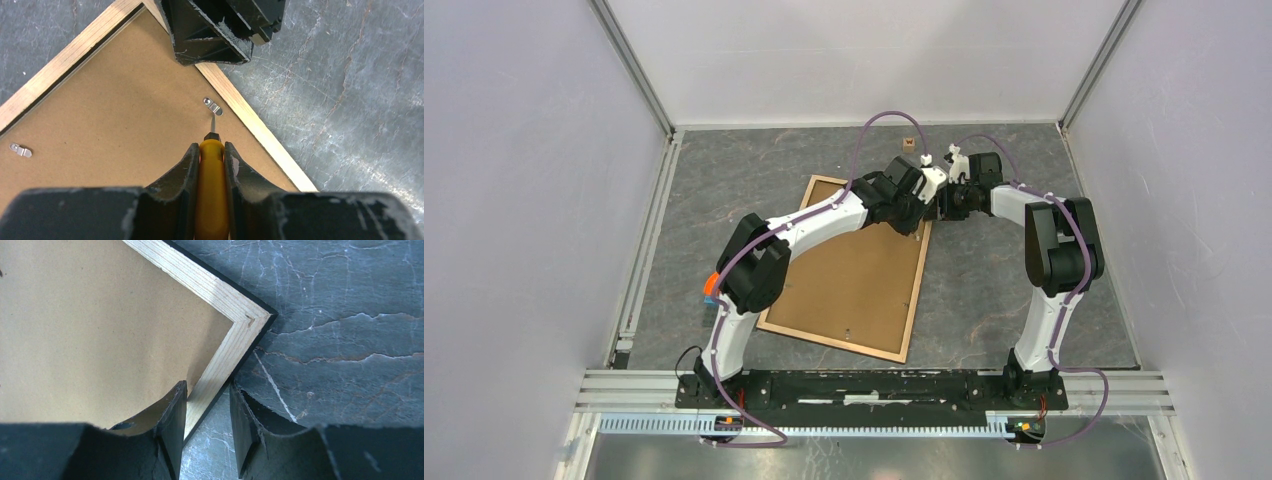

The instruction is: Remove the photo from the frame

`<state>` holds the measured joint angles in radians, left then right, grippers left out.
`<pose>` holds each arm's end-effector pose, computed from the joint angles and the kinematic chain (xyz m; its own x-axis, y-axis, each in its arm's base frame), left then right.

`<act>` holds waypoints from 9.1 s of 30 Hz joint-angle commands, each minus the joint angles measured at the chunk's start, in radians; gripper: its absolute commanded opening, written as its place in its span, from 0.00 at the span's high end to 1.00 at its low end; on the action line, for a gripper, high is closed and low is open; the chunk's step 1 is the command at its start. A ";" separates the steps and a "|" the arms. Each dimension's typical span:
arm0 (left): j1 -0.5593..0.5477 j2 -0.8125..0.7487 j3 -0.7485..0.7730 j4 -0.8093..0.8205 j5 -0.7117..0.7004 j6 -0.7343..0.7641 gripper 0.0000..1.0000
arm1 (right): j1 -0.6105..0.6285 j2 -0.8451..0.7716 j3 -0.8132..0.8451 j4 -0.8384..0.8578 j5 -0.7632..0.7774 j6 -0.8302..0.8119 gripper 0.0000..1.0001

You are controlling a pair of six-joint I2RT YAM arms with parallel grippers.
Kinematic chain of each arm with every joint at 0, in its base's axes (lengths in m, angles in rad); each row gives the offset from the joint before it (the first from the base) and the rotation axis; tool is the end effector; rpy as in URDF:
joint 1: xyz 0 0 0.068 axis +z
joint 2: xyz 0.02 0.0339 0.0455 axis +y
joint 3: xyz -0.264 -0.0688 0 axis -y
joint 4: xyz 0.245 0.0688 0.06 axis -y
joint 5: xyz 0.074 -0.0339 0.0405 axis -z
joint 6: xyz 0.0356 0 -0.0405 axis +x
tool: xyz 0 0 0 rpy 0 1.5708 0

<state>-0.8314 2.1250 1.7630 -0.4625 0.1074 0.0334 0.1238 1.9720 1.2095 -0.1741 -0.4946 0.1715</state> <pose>0.3230 -0.3599 0.2270 -0.4683 0.5628 -0.6812 0.7997 0.5977 -0.0560 0.3989 0.0667 0.1458 -0.8538 0.0451 -0.5186 -0.2457 0.8434 0.4779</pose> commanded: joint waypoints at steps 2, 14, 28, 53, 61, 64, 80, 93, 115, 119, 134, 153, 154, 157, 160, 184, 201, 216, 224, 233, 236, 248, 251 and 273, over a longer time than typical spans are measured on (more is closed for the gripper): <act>-0.005 -0.056 0.032 0.052 -0.026 -0.118 0.98 | 0.009 0.032 -0.003 -0.017 0.031 -0.009 0.58; -0.008 -0.063 0.030 0.079 -0.104 -0.193 0.98 | 0.009 0.041 0.003 -0.017 0.025 -0.007 0.58; -0.028 -0.012 0.043 0.068 -0.104 -0.208 0.98 | 0.009 0.045 0.002 -0.018 0.021 -0.005 0.58; -0.021 -0.016 0.013 0.014 -0.268 -0.132 0.98 | 0.009 0.049 -0.001 -0.024 0.037 -0.009 0.60; -0.014 -0.023 0.000 0.008 -0.288 -0.106 0.98 | 0.009 0.049 -0.002 -0.029 0.053 -0.016 0.62; -0.011 -0.023 0.002 0.007 -0.289 -0.095 0.98 | 0.009 0.049 -0.002 -0.031 0.061 -0.019 0.63; -0.008 -0.064 -0.046 -0.016 -0.175 -0.045 0.98 | 0.010 0.050 -0.005 -0.031 0.062 -0.021 0.63; 0.012 0.014 0.032 0.015 -0.197 -0.055 0.98 | 0.010 0.042 -0.016 -0.033 0.063 -0.025 0.63; 0.061 -0.284 -0.243 0.055 0.077 0.070 0.98 | -0.014 0.253 0.325 -0.025 0.053 -0.099 0.93; 0.060 -0.334 -0.288 0.050 0.145 0.126 0.98 | -0.024 0.259 0.377 0.012 -0.024 -0.078 0.74; -0.058 -0.333 -0.386 0.206 0.153 0.237 0.98 | -0.041 -0.135 -0.087 0.064 -0.188 -0.004 0.37; -0.100 -0.208 -0.297 0.202 0.093 0.239 0.98 | 0.012 -0.166 -0.275 0.063 -0.154 -0.001 0.49; -0.100 -0.204 -0.293 0.197 0.099 0.240 0.98 | 0.012 -0.161 -0.277 0.061 -0.145 -0.004 0.49; -0.104 -0.196 -0.286 0.185 0.121 0.246 0.98 | 0.011 -0.152 -0.278 0.056 -0.125 -0.006 0.52; -0.111 -0.197 -0.289 0.174 0.146 0.258 0.98 | 0.012 -0.147 -0.280 0.052 -0.113 -0.007 0.54; -0.134 -0.201 -0.264 -0.014 0.242 0.394 0.98 | 0.012 -0.135 -0.270 0.038 -0.078 -0.018 0.57; -0.133 -0.197 -0.259 -0.005 0.047 0.359 0.98 | 0.010 -0.135 -0.268 0.037 -0.077 -0.023 0.57; -0.126 -0.278 -0.287 -0.031 0.096 0.343 0.98 | 0.008 -0.197 -0.249 0.017 -0.107 -0.048 0.54; -0.032 -0.345 -0.207 -0.137 0.298 0.214 0.98 | -0.028 -0.290 -0.096 -0.110 -0.284 -0.230 0.45; 0.181 -0.375 -0.127 -0.260 0.598 -0.053 0.98 | -0.061 -0.571 -0.187 -0.107 -0.592 -0.471 0.34; 0.211 -0.372 -0.110 -0.301 0.667 -0.081 0.98 | 0.020 -0.654 -0.265 -0.070 -0.599 -0.460 0.34; 0.215 -0.382 -0.117 -0.279 0.755 -0.151 0.98 | 0.263 -0.652 -0.340 0.051 -0.417 -0.356 0.45; 0.217 -0.388 -0.129 -0.261 0.761 -0.178 0.98 | 0.284 -0.640 -0.338 0.059 -0.402 -0.348 0.65; 0.407 -0.473 -0.346 0.352 0.695 -0.675 0.31 | 0.281 -0.508 -0.315 0.662 -0.321 0.340 1.00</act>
<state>-0.4099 1.6855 1.4536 -0.2661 0.8104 -0.5148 0.4099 1.4387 0.8753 0.2722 -0.8246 0.3004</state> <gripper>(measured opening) 0.717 0.017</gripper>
